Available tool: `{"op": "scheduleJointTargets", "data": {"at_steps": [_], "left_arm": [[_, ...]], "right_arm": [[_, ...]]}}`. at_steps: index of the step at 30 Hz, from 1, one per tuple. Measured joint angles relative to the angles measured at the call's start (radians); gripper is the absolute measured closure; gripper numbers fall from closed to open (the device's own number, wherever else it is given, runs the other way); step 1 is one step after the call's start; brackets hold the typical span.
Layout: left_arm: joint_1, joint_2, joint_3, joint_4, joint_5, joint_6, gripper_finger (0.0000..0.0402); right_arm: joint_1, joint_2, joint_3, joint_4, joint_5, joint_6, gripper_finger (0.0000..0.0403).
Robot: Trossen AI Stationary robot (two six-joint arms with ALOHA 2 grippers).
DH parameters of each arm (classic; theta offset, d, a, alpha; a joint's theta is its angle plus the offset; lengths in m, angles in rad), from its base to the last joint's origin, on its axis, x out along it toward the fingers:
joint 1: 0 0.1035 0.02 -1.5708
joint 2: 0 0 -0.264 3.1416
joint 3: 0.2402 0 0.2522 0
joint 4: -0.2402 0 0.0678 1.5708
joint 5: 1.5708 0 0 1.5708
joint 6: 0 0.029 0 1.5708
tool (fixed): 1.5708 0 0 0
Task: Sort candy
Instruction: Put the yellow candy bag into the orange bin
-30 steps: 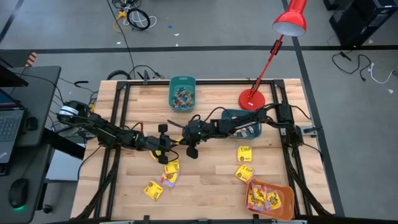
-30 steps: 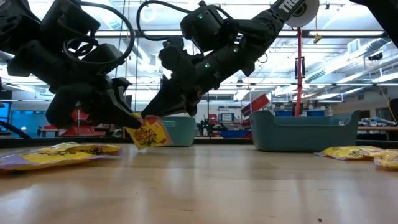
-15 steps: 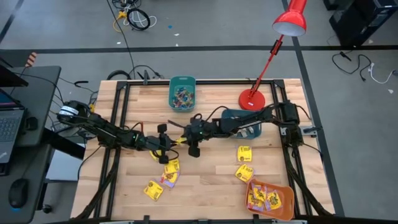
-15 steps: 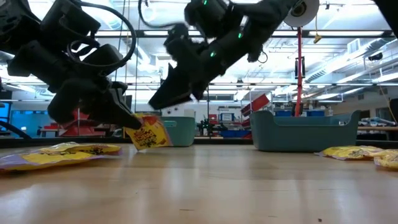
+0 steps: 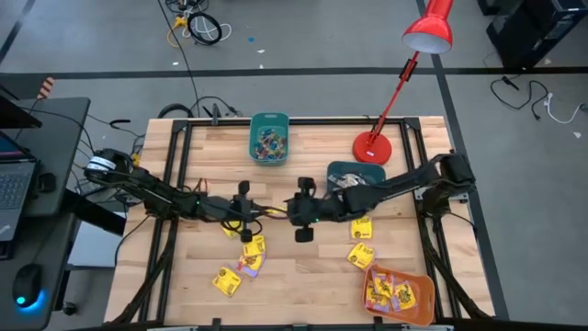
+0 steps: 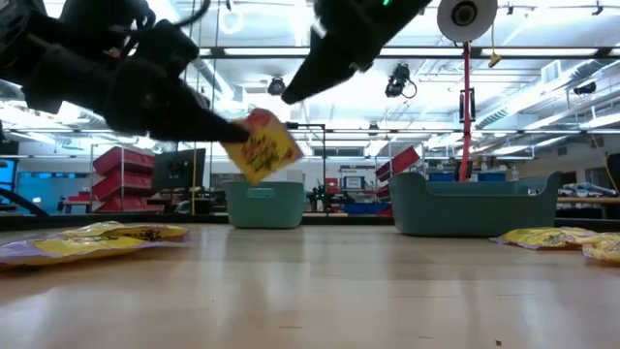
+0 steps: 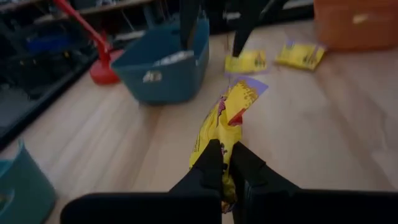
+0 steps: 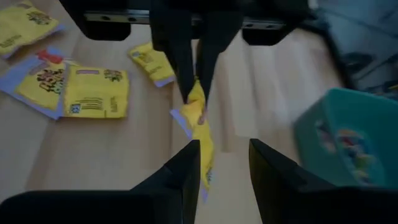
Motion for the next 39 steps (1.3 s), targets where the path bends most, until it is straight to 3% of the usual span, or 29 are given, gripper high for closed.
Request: {"op": "scheduleJointTargets", "data": {"at_steps": [10, 20, 25, 31, 39], "left_arm": [[0.0, 0.0, 0.0, 0.214, 0.085, 0.068, 0.04], [-0.013, 0.0, 0.0, 0.233, 0.096, 0.089, 0.04], [-0.013, 0.0, 0.0, 0.234, 0.096, 0.089, 0.0395], [-0.013, 0.0, 0.0, 0.23, 0.096, 0.089, 0.0387], [-0.019, 0.0, 0.0, 0.217, 0.096, 0.059, 0.0334]], "right_arm": [[0.055, -0.038, 0.0, -0.015, 0.044, 0.016, 0.0261], [0.047, -0.037, 0.0, 0.005, 0.021, 0.019, 0.0251], [0.046, -0.037, 0.0, 0.013, -0.056, 0.019, 0.0289], [0.04, -0.037, 0.0, 0.013, -0.064, 0.015, 0.0388], [0.012, -0.037, 0.0, -0.016, -0.099, 0.01, 0.0402]]}}
